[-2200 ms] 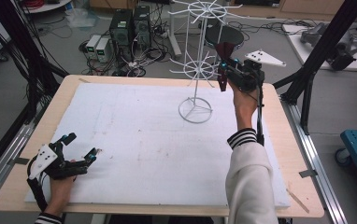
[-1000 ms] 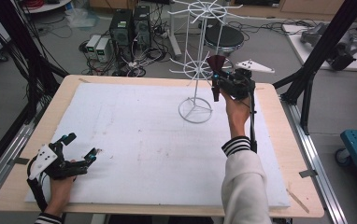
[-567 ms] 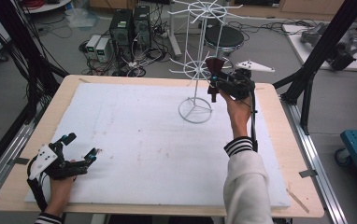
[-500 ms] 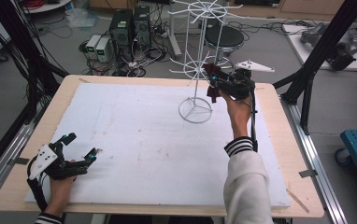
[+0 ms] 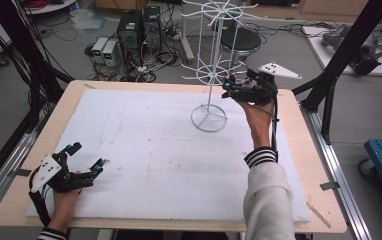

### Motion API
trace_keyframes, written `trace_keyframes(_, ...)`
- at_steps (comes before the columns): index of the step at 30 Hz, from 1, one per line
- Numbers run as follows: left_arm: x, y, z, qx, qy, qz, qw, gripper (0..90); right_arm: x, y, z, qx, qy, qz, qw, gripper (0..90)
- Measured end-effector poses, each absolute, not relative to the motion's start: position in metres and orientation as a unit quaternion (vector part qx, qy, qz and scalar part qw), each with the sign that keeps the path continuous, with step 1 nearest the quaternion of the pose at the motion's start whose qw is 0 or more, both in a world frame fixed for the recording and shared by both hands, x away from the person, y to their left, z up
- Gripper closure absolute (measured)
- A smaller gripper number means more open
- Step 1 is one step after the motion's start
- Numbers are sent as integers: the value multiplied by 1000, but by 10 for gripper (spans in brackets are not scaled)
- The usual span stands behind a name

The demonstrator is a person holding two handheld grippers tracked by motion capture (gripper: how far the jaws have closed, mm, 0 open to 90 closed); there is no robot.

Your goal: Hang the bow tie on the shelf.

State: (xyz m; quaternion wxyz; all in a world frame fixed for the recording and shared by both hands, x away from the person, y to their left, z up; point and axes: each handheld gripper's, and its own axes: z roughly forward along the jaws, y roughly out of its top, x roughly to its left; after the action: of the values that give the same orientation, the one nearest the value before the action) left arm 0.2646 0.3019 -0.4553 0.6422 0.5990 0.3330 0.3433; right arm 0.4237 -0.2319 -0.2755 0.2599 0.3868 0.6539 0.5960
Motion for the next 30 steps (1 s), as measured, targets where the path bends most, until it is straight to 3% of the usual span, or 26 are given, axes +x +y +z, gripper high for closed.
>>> trace_keyframes(16, 264, 302, -455, 599, 330, 346, 642, 17, 384, -252, -265, 332, 688, 588, 266, 6)
trace_keyframes(30, 263, 301, -455, 600, 330, 349, 640, 17, 284, -298, -339, 308, 674, 603, 296, 7)
